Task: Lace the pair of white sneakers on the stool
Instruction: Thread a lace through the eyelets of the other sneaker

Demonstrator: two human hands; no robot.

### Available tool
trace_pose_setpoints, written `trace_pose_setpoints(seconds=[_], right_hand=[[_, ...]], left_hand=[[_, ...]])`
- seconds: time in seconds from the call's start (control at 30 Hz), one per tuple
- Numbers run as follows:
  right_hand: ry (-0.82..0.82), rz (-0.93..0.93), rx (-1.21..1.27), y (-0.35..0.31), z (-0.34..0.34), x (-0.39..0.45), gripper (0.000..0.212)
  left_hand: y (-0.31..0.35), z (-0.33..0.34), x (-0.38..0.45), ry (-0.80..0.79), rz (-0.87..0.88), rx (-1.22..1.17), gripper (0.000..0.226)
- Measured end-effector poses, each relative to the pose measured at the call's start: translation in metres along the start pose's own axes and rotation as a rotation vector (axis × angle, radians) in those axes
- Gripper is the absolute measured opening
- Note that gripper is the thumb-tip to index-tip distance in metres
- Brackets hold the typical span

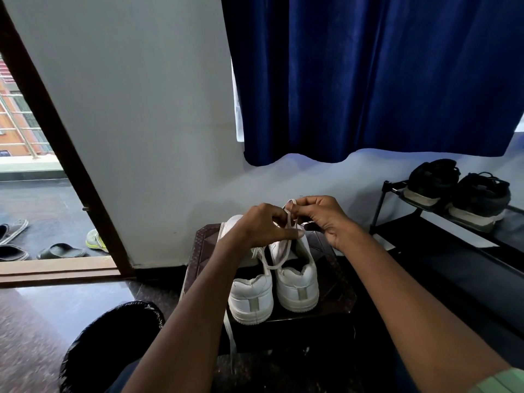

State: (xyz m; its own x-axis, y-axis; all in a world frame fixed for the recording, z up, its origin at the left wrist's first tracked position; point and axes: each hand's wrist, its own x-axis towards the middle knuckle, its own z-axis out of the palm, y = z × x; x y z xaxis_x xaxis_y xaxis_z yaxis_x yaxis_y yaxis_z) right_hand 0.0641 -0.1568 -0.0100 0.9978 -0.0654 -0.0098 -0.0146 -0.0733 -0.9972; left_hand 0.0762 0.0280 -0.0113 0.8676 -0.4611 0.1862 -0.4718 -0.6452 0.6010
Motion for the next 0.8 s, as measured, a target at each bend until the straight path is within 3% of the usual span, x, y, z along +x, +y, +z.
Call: trace_pose_setpoints(seconds=[0.1,0.27,0.33,0.47,0.6,0.67,0.73,0.8], right_hand=[[-0.018,0.084,0.214,-0.002,0.002,0.002,0.031],[0.023,0.176,0.418,-0.001,-0.011,0.011,0.020],[0.051,0.189,0.430,0.001,-0.014,0.013,0.017],[0.076,0.187,0.497,-0.001,-0.018,0.015,0.016],[0.145,0.177,0.628,-0.003,-0.023,0.017,0.014],[0.154,0.151,0.701,-0.001,-0.030,0.019,0.014],[0.158,0.117,0.634,0.000,-0.036,0.020,0.015],[0.208,0.076,0.403,0.002,-0.037,0.021,0.015]], left_hand=[[0.004,0.004,0.001,0.009,-0.065,-0.141,0.017],[0.014,-0.014,0.002,0.144,-0.367,-0.778,0.018],[0.010,-0.020,0.002,0.221,-0.486,-0.900,0.017],[0.005,-0.018,-0.003,0.338,-0.490,-0.722,0.022],[0.000,-0.018,0.000,0.489,-0.473,-0.827,0.020],[-0.003,-0.021,0.003,0.585,-0.456,-0.682,0.022],[-0.004,-0.023,0.003,0.661,-0.446,-0.458,0.026],[-0.008,-0.022,0.005,0.710,-0.392,-0.360,0.029]])
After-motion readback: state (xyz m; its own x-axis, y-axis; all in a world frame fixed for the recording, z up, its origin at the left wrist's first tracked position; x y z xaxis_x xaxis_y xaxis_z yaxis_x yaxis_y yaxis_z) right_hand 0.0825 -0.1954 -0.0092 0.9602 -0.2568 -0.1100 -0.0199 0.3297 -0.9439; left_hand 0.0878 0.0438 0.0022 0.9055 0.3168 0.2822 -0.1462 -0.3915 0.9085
